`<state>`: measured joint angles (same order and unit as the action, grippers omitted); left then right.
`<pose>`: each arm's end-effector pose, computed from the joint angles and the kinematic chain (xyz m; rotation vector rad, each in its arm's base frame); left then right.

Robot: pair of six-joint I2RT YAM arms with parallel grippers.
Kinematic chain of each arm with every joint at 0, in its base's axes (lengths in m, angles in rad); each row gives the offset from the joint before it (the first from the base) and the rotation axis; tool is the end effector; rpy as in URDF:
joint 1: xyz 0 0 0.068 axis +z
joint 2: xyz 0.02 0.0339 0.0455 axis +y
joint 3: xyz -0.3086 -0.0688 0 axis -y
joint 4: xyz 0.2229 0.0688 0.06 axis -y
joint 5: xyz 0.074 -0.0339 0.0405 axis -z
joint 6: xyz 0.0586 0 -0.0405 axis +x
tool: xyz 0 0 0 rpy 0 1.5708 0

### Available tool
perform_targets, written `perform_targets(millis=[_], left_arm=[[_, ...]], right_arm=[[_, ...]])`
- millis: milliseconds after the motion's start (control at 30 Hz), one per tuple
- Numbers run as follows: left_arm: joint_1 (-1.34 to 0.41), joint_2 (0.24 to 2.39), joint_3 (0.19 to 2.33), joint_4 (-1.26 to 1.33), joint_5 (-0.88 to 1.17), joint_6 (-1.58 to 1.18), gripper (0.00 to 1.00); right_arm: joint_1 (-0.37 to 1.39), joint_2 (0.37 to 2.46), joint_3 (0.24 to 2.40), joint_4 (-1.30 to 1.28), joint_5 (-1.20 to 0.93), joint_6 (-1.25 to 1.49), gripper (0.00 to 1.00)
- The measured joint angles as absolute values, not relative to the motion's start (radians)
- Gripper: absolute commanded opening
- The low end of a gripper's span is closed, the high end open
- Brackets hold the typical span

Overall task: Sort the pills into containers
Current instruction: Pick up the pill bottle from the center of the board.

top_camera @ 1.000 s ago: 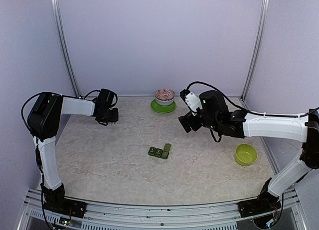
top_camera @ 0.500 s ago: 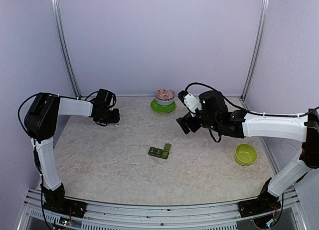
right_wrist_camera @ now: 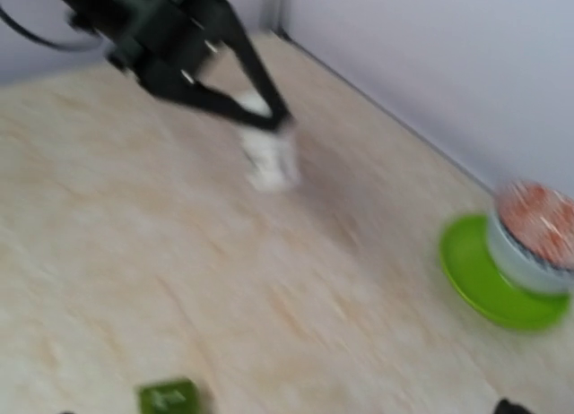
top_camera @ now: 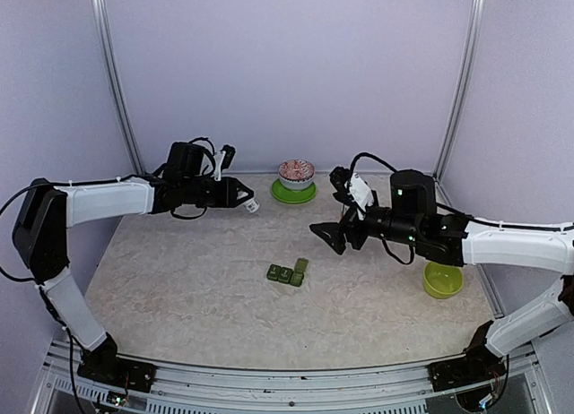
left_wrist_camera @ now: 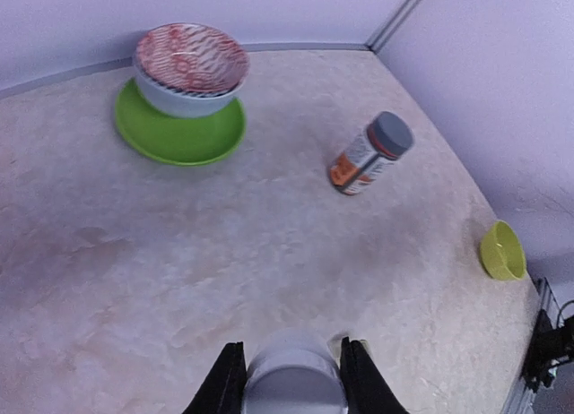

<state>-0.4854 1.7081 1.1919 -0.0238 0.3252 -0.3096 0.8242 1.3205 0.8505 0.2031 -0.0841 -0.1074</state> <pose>0.3422 -0.2017 0.2948 0.3929 2.1521 -0.8071 0.1982 0.2215 0.3301 -0.8960 1.6484 0.5759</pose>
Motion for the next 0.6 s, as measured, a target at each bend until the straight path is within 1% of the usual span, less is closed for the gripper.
perform_targets(millis=[267, 467, 600], left_arm=[[-0.618, 1.637, 1.172, 0.094, 0.484, -0.314, 0.06], [-0.685, 1.570, 1.089, 0.271, 0.575, -0.342, 0.06], [-0.715, 1.562, 1.050, 0.391, 0.627, -0.390, 0.06]], right_arm=[[0.824, 1.314, 0.813, 0.334, -0.276, -0.087, 0.99], [0.824, 1.309, 0.778, 0.424, -0.365, -0.061, 0.96], [0.824, 1.305, 0.751, 0.485, -0.397, -0.046, 0.94]])
